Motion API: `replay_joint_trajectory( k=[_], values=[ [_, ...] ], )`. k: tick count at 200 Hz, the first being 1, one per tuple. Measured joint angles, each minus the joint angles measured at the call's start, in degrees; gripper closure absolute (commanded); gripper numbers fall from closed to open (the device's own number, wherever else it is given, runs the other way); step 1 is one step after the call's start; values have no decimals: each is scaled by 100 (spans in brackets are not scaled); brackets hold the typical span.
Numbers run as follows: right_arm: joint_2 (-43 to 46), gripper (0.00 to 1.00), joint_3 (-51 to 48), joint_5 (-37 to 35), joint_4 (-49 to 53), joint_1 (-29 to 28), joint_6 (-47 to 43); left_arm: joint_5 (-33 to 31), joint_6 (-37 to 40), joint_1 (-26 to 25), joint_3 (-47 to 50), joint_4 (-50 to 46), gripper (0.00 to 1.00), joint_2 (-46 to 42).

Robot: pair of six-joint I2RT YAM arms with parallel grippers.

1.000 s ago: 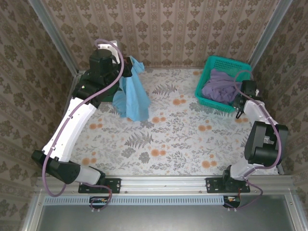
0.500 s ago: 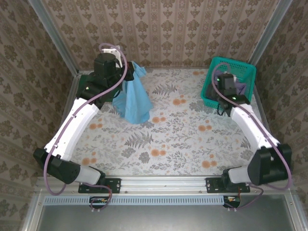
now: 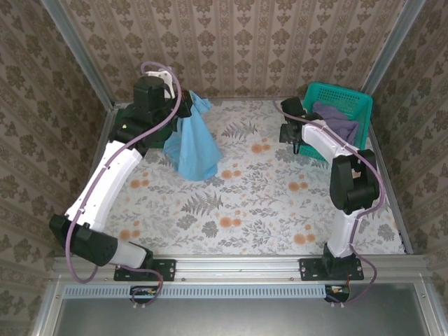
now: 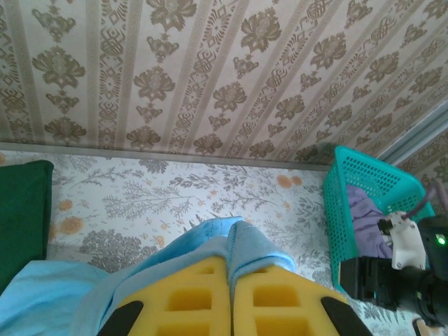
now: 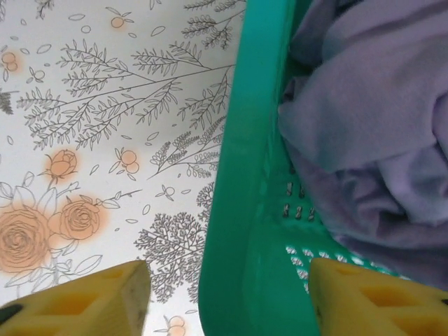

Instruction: Fold and stack the t-shirts

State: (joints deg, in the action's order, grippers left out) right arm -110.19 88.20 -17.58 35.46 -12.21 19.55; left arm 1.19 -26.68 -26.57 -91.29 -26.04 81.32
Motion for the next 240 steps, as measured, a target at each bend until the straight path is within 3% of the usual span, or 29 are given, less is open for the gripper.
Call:
replay_joint_trajectory(
  k=[68,183,240],
  values=[
    [179,92,-516,-463,-160,382,-1353,210,-42,-2,-52,-98,100,144],
    [616,94,-1475,-505,-1617,1235,-3390,361,-79,-2,-197,-190,100,273],
    [509,87,-1416,-431,-1797,1357,-3757,400,-79,0,-289,-223,100,275]
  ],
)
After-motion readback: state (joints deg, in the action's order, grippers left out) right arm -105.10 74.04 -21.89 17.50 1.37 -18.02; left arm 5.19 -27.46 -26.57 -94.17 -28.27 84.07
